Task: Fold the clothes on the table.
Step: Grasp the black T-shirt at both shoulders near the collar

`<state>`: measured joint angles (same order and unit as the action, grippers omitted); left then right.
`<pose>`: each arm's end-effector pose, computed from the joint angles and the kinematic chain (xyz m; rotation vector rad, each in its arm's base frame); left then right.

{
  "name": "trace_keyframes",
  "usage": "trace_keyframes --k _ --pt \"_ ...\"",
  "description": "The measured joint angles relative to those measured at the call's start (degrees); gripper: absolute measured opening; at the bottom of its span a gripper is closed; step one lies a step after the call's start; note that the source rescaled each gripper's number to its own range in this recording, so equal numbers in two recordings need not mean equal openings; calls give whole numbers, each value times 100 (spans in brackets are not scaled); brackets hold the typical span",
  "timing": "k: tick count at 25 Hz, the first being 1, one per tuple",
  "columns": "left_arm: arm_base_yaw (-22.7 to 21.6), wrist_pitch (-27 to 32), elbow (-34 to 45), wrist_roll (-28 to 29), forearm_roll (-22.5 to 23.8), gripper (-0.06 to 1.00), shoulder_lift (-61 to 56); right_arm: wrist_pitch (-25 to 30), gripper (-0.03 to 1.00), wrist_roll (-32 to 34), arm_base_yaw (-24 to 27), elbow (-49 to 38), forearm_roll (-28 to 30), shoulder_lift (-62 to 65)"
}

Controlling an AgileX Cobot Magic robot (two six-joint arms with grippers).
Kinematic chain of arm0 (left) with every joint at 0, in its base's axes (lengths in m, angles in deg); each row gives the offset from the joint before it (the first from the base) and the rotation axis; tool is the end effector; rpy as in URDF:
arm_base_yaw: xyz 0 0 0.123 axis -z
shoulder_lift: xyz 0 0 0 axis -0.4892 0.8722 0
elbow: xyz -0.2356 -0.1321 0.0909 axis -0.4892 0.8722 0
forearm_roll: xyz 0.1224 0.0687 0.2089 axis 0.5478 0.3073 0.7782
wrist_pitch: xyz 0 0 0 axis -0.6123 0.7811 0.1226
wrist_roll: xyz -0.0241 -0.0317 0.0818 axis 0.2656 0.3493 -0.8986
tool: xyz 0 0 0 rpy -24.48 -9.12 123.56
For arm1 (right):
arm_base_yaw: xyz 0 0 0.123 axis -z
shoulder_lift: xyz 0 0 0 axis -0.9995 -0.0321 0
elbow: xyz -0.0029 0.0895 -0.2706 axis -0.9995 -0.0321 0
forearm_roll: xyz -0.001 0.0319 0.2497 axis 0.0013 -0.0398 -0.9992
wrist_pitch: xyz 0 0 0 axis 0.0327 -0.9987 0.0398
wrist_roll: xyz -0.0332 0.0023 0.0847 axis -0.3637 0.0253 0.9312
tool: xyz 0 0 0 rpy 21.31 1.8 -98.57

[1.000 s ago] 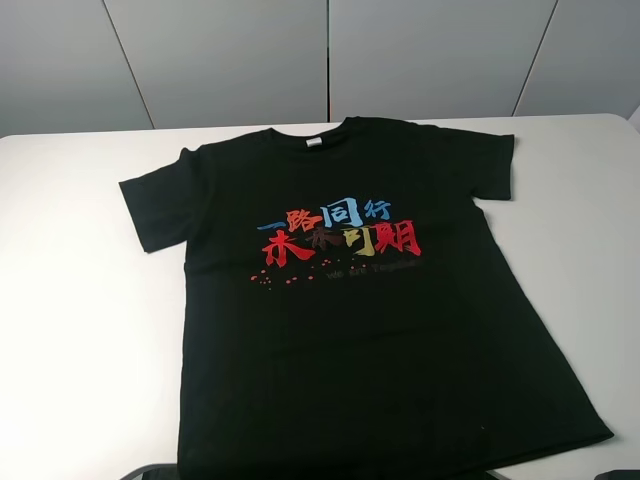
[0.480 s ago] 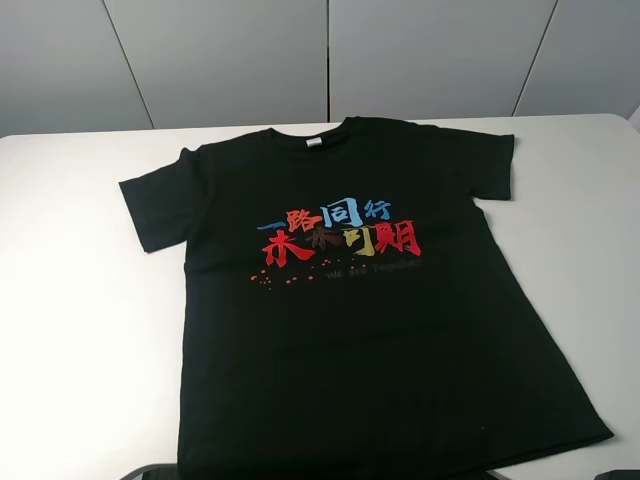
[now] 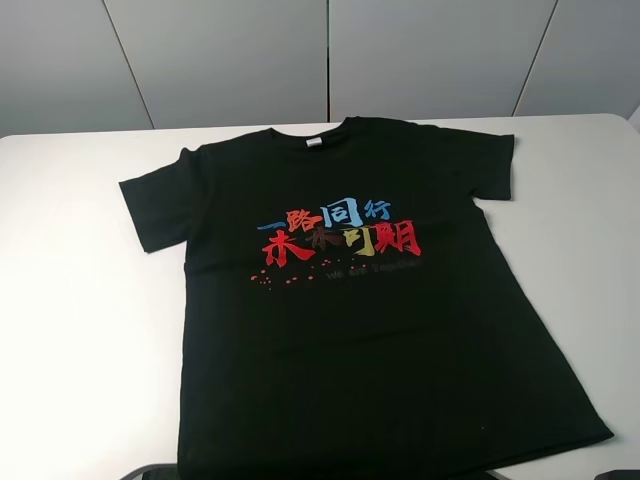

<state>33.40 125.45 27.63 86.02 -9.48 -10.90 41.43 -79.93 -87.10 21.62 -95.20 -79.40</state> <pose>-0.0071 0.0031 0.2786 0.0543 2.0515 -0.0180 -0.0081 0.0075 0.2786 -0.0083 2.0606 0.0857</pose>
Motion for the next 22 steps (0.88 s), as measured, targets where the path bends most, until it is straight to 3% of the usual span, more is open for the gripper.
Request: trace_keyframes --k 15,22 --pt "0 0 -124 23 138 100 0 0 100 -53 0 26 12 -14" --pt "0 63 -619 -134 138 100 1194 -177 100 -483 -171 597 67 -1694"
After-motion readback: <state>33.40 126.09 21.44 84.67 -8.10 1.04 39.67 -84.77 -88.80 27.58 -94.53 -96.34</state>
